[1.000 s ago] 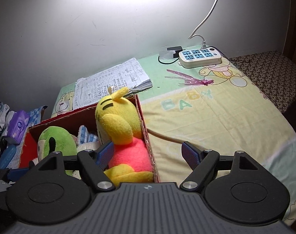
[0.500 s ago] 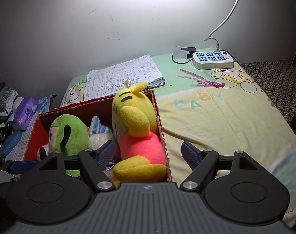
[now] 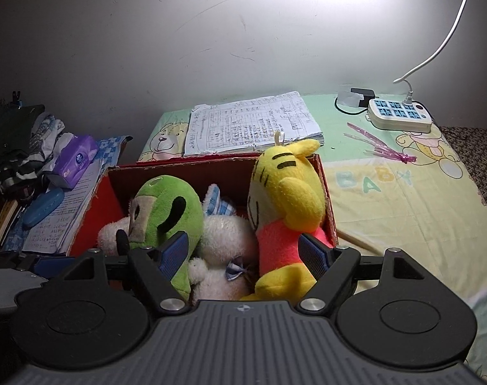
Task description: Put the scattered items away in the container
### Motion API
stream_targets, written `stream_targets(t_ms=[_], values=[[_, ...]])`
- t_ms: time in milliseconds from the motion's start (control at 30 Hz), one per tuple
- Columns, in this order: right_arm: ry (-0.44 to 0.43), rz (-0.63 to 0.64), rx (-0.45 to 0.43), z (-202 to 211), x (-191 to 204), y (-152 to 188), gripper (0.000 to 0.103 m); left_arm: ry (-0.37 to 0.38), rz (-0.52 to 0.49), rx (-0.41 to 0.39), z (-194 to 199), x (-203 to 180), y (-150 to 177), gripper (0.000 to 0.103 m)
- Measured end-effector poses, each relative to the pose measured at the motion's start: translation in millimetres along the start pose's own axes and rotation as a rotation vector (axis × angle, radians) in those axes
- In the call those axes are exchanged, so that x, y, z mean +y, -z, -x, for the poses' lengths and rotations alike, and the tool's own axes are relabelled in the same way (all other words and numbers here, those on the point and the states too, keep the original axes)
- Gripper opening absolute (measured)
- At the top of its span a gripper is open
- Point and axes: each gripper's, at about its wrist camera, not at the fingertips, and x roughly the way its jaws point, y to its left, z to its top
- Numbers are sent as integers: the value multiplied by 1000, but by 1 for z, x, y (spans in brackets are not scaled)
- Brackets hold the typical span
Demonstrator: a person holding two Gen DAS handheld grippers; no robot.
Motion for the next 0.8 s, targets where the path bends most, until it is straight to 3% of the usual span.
stream_targets(t_ms=[400, 800], values=[[-31, -13, 67, -20, -5, 1, 78, -21, -25, 59, -14, -5, -4, 103], [-54, -20, 53, -16, -11, 4, 71, -5, -10, 62, -18, -5, 2, 103]])
